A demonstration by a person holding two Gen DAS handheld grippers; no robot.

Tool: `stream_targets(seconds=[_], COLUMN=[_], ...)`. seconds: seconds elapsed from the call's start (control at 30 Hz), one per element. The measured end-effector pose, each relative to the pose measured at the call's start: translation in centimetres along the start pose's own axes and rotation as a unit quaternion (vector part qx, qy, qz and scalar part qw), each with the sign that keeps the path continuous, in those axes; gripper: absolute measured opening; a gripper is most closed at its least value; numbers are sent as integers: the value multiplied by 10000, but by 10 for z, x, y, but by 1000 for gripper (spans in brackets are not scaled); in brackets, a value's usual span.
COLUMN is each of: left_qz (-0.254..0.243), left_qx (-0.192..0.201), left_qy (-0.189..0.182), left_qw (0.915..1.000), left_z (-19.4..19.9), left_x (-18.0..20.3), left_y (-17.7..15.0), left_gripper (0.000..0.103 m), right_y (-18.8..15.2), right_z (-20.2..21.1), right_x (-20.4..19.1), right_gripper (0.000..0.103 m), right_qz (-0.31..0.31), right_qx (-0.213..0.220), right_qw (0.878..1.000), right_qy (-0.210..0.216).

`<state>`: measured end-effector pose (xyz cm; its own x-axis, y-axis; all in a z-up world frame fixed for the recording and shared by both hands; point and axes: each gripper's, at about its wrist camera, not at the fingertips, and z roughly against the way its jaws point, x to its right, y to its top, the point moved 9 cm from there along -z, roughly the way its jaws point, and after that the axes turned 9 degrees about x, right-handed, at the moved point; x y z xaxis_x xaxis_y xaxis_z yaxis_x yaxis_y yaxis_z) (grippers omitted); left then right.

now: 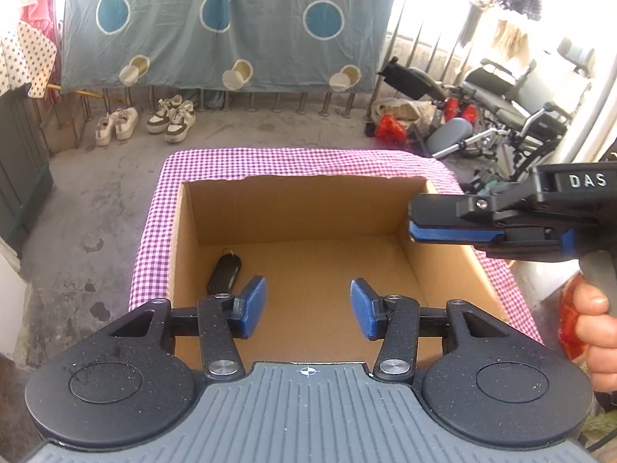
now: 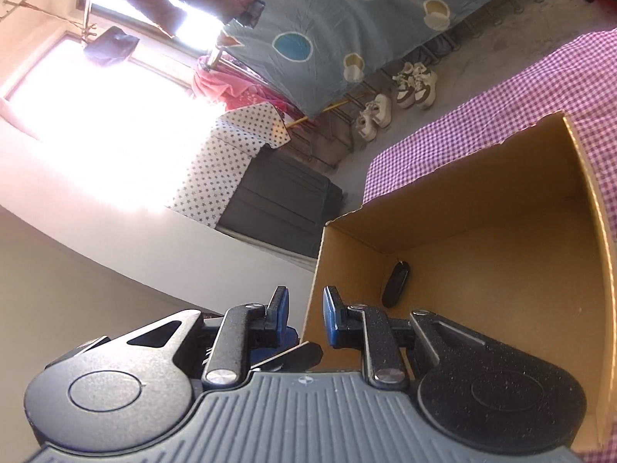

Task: Organize rigid objects
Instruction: 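Lower the left tool onto the black cylinder and close on it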

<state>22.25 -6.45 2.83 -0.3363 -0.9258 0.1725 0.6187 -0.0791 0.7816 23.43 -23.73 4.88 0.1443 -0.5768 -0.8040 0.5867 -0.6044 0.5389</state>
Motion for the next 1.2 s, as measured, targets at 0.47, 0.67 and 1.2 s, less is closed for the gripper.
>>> stream_targets(seconds=[0.47,0.67,1.2], left_qz=[-1162,-1384,-1391], left_qx=[-504,-802,-926], left_qy=[-556,-629,-1023], left_qw=[9904,9851,9806], left_z=[-10,-49,-75], left_x=[100,119,131], left_y=[-128,-154,-163], left_gripper=[52,50,49], right_y=[-128,-135,-128], right_z=[93,75,52], right_x=[126,158,197], right_gripper=[21,21,21], right_qz=[-967,-1143,-1365], right_qx=[742,583,296], right_qw=[9867,9834,9810], right_qy=[-1080,-1287,-1349])
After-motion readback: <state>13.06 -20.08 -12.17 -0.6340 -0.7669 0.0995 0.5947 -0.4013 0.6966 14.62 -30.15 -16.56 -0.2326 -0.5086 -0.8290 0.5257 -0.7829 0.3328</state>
